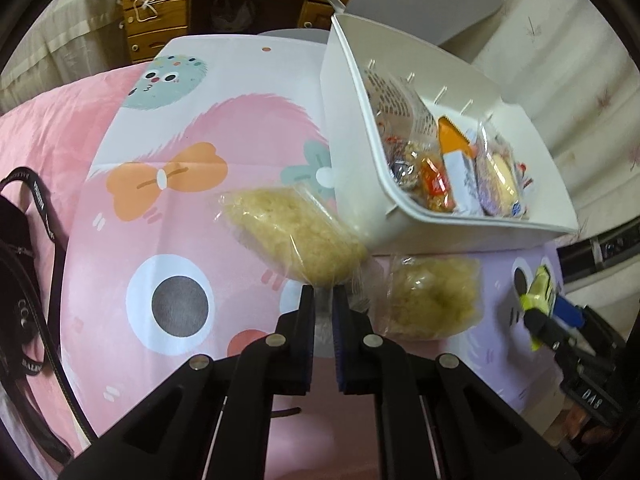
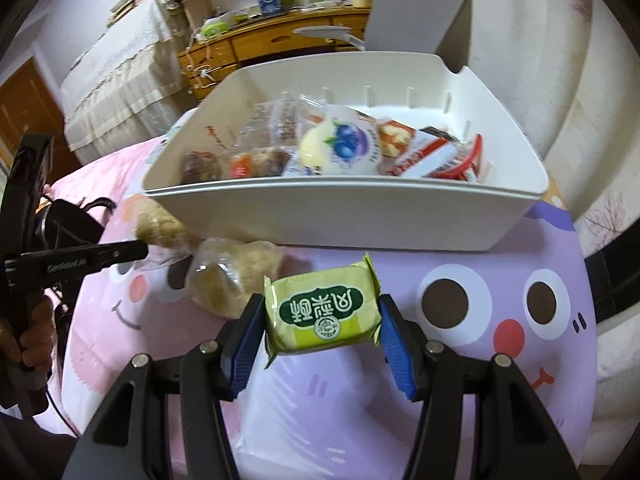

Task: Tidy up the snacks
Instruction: 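Lift and carry the green packet and pastry bag toward the white tray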

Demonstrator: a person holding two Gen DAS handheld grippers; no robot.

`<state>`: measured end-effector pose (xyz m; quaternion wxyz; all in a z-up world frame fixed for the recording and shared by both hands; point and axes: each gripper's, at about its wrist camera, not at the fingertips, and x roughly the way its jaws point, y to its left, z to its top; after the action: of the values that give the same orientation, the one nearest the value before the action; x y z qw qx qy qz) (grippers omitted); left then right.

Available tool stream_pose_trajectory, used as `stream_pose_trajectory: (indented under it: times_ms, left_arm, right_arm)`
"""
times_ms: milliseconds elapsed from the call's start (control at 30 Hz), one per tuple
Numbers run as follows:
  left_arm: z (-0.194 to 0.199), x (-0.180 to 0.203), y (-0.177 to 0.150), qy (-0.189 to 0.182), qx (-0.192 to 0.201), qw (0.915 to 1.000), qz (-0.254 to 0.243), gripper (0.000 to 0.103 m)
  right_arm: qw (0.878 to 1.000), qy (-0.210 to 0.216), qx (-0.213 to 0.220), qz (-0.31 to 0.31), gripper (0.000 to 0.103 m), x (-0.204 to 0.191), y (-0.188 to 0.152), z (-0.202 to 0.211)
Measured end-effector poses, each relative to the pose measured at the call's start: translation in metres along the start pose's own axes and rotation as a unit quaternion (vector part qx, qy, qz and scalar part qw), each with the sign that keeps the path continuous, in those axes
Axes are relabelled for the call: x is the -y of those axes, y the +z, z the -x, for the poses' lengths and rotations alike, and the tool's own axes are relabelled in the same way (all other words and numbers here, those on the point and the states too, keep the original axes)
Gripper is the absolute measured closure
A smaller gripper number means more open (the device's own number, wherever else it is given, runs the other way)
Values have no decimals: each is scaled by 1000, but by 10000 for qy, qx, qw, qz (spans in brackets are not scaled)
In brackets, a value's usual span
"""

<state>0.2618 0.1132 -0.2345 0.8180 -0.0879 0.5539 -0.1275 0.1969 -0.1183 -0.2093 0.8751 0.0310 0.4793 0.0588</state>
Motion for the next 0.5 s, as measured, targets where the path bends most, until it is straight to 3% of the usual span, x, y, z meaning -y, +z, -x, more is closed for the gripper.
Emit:
stream_pose_trajectory:
  times_ms: [500]
  left_arm:
    - [73,8,11,-262,615,9934,927,102]
  right_arm:
    - [9964,660,209,483,47,-8,30,30]
